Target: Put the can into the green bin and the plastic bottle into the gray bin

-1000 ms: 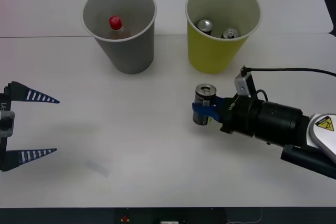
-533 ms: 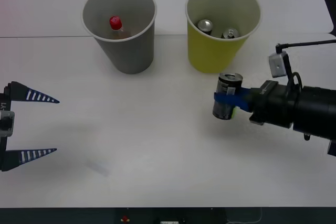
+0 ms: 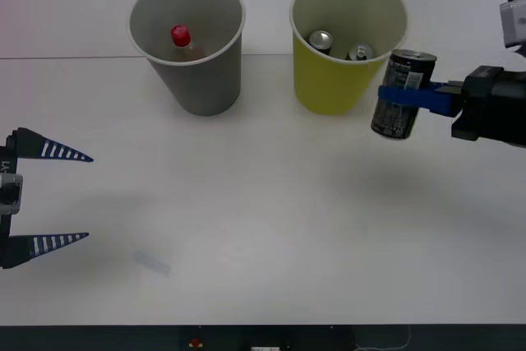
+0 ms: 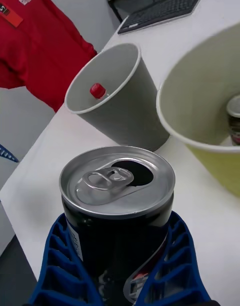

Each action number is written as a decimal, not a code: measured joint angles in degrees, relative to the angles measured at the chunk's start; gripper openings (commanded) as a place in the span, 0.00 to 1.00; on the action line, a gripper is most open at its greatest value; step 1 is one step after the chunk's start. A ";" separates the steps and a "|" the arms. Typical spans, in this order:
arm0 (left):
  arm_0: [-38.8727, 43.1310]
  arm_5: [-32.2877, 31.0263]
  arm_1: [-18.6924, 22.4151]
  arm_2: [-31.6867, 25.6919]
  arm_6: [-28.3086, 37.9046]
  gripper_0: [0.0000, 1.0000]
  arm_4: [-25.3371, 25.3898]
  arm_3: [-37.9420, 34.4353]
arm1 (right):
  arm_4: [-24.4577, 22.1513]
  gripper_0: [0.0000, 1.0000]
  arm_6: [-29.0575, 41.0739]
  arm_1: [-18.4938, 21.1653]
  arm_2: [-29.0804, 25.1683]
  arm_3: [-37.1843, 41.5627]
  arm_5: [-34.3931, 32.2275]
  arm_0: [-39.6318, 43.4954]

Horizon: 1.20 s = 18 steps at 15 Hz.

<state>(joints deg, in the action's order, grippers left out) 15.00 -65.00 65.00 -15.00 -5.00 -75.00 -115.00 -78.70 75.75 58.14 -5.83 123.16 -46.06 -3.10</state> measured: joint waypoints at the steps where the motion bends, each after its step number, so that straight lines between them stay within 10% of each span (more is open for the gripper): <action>1: 0.00 0.00 0.00 0.00 0.00 1.00 0.00 0.00 | 0.27 0.00 0.00 0.88 -0.42 -0.67 0.00 -1.28; 10: 0.00 0.00 0.00 0.00 0.00 1.00 0.00 0.00 | 2.14 0.00 6.54 2.29 -0.61 -16.92 -12.62 -19.76; 18: 0.00 0.00 0.00 0.00 0.00 1.00 0.00 0.00 | -17.63 0.00 6.55 -8.17 -0.65 -30.79 -31.97 -39.90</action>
<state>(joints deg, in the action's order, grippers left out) 15.00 -65.00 65.00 -15.00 -5.00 -75.00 -115.00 -96.33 82.31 49.97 -6.48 92.37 -78.03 -43.00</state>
